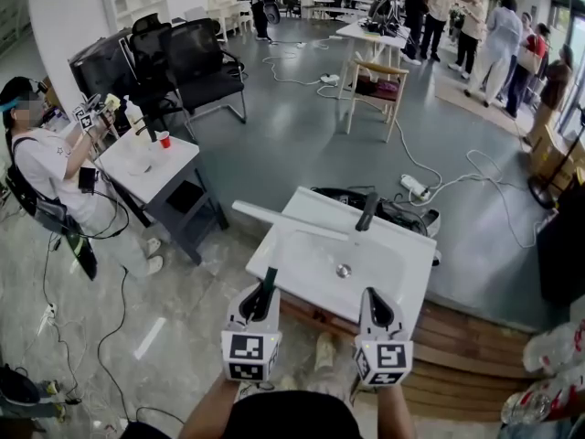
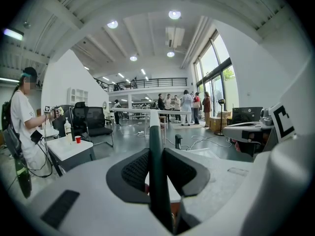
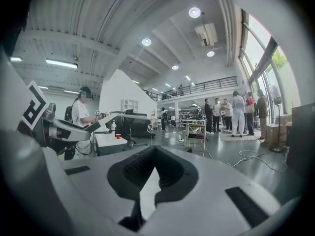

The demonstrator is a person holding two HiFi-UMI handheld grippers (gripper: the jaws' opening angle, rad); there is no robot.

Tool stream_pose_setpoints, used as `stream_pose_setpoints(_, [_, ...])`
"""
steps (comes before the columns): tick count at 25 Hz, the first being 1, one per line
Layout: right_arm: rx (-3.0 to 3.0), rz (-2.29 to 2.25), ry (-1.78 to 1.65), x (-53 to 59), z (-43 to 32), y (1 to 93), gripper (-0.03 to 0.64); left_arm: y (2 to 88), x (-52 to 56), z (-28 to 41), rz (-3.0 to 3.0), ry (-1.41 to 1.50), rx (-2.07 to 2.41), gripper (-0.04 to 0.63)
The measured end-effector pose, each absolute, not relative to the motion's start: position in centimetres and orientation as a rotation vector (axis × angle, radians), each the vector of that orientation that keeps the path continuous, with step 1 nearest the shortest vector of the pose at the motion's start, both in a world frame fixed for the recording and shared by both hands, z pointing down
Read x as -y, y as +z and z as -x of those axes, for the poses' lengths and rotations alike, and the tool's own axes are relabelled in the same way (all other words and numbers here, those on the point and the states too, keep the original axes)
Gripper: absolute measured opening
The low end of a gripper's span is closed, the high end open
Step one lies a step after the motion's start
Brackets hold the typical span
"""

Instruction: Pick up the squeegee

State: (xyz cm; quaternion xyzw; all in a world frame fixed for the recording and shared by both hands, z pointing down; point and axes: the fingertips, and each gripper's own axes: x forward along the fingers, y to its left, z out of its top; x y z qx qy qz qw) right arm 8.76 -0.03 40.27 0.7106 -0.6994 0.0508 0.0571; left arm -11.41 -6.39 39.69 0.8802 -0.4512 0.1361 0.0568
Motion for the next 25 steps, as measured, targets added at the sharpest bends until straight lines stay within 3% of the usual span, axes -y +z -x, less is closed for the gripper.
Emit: stream_pose_setpoints(25, [2.128, -2.157, 0.161, 0.7, -8.7, 41.3, -0.003, 40.7, 7.0, 11.4, -2.662, 0.408, 1.362, 0.092])
